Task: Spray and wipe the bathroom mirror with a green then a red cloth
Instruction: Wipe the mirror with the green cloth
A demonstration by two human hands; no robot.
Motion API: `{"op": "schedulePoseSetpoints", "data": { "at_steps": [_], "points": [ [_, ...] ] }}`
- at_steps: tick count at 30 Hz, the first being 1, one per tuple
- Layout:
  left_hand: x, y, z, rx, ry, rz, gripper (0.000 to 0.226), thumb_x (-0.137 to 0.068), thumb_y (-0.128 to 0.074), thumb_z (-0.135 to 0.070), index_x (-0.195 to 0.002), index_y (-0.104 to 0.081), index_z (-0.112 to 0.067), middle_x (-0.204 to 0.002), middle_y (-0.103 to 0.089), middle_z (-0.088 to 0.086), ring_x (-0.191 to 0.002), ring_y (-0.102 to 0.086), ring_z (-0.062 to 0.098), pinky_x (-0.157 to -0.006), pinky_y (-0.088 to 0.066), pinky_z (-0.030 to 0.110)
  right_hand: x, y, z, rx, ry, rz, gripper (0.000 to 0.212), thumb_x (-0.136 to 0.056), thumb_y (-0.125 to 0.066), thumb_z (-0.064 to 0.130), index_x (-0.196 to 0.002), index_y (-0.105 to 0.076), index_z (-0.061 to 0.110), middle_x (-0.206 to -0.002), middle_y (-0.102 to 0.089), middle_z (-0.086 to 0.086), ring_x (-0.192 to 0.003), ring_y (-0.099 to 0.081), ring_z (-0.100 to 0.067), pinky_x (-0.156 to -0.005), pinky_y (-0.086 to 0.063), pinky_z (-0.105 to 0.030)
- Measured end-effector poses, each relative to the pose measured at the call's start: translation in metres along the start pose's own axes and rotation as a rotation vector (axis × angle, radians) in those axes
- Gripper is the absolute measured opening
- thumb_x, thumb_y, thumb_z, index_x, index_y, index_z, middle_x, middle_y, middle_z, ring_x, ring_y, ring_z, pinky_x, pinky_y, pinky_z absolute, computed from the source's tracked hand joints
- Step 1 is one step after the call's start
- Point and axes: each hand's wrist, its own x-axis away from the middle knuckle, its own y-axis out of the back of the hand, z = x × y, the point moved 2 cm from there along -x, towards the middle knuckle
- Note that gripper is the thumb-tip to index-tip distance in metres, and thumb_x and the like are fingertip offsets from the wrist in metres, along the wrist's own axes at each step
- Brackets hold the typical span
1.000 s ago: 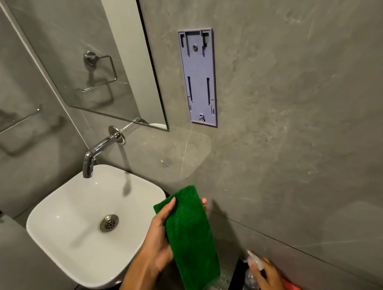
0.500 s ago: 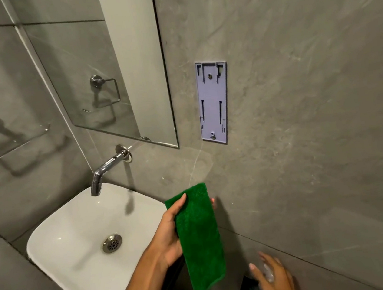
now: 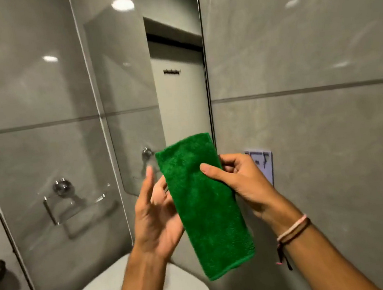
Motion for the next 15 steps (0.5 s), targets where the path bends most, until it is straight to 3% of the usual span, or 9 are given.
{"op": "schedulePoseSetpoints", "data": {
  "at_steps": [1,4,6,8,10,11,12,14,15],
  "points": [
    [-0.003,-0.002,-0.005,0.053,-0.063,-0.039,0.073,-0.087,-0.058,-0.058,-0.14,-0.056,-0.009,-0.138,-0.063,0.02,-0.127,-0.061,0.035,-0.11,-0.047,0.054,-0.015,-0.013,0.013,-0.032,-0.004,-0.006,0.022,-0.083,-0.083,0.02,-0.098,-0.08,0.004,-0.097,-0.083,-0.011,-0.085,-0.079,-0.017,-0.074,-0.065,-0.028],
    [-0.019,-0.004,-0.007,0.173,-0.201,-0.141,0.059,-0.093,-0.044,-0.058,-0.108,-0.077,-0.011,-0.095,-0.081,0.011,-0.078,-0.078,0.026,-0.072,-0.065,0.041,-0.054,-0.05,0.046,0.166,0.019,-0.055,0.017,-0.086,-0.081,0.022,-0.097,-0.076,0.009,-0.093,-0.079,-0.01,-0.085,-0.076,-0.025,-0.076,-0.063,-0.036],
    [-0.036,-0.01,-0.021,0.235,-0.301,-0.171,0.054,-0.091,-0.043,-0.055,-0.107,-0.075,-0.014,-0.09,-0.08,0.008,-0.072,-0.077,0.025,-0.065,-0.064,0.04,-0.075,-0.054,0.074,0.484,0.166,-0.157,0.029,-0.09,-0.076,0.028,-0.114,-0.072,0.011,-0.102,-0.073,-0.007,-0.097,-0.074,-0.028,-0.089,-0.062,-0.042],
    [-0.055,-0.022,-0.046,0.264,-0.407,-0.159,0.054,-0.088,-0.044,-0.058,-0.111,-0.072,-0.018,-0.089,-0.08,0.004,-0.072,-0.077,0.022,-0.065,-0.064,0.039,-0.083,-0.041,0.111,0.845,0.447,-0.334,0.035,-0.094,-0.067,0.03,-0.126,-0.066,0.016,-0.12,-0.067,-0.005,-0.111,-0.066,-0.024,-0.098,-0.056,-0.04],
    [-0.078,-0.039,-0.078,0.181,-0.569,-0.178,0.054,-0.094,-0.038,-0.062,-0.101,-0.075,-0.024,-0.085,-0.079,0.003,-0.069,-0.075,0.018,-0.063,-0.063,0.031,-0.086,-0.019,0.149,1.12,0.731,-0.54,0.04,-0.093,-0.063,0.03,-0.131,-0.063,0.017,-0.13,-0.063,-0.007,-0.117,-0.061,-0.027,-0.101,-0.052,-0.04],
    [-0.092,-0.053,-0.094,0.093,-0.669,-0.226,0.056,-0.095,-0.037,-0.064,-0.102,-0.076,-0.025,-0.094,-0.078,0.006,-0.077,-0.075,0.019,-0.068,-0.065,0.031,-0.089,-0.007,0.165,1.247,0.815,-0.634,0.044,-0.092,-0.063,0.031,-0.133,-0.062,0.017,-0.133,-0.062,-0.01,-0.121,-0.06,-0.03,-0.102,-0.05,-0.042],
    [-0.106,-0.069,-0.109,-0.031,-0.784,-0.28,0.057,-0.095,-0.035,-0.064,-0.114,-0.072,-0.024,-0.114,-0.074,0.014,-0.098,-0.074,0.024,-0.082,-0.064,0.038,-0.093,0.003,0.177,1.363,0.853,-0.712,0.049,-0.09,-0.063,0.03,-0.136,-0.061,0.016,-0.138,-0.061,-0.013,-0.126,-0.058,-0.033,-0.105,-0.048,-0.045],
    [-0.137,-0.109,-0.137,-0.44,-1.108,-0.346,0.061,-0.099,-0.031,-0.051,-0.152,-0.04,-0.021,-0.162,-0.035,0.022,-0.148,-0.04,0.024,-0.121,-0.038,0.047,-0.106,0.018,0.191,1.573,0.833,-0.762,0.057,-0.09,-0.061,0.026,-0.145,-0.054,0.015,-0.15,-0.055,-0.018,-0.14,-0.051,-0.037,-0.116,-0.041,-0.05],
    [-0.158,-0.13,-0.146,-0.675,-1.247,-0.324,0.059,-0.103,-0.029,-0.04,-0.159,-0.024,-0.02,-0.17,-0.015,0.016,-0.157,-0.021,0.016,-0.129,-0.022,0.042,-0.112,0.023,0.191,1.676,0.792,-0.725,0.061,-0.091,-0.059,0.025,-0.15,-0.049,0.015,-0.157,-0.048,-0.02,-0.147,-0.044,-0.037,-0.122,-0.035,-0.052]
  ]
}}
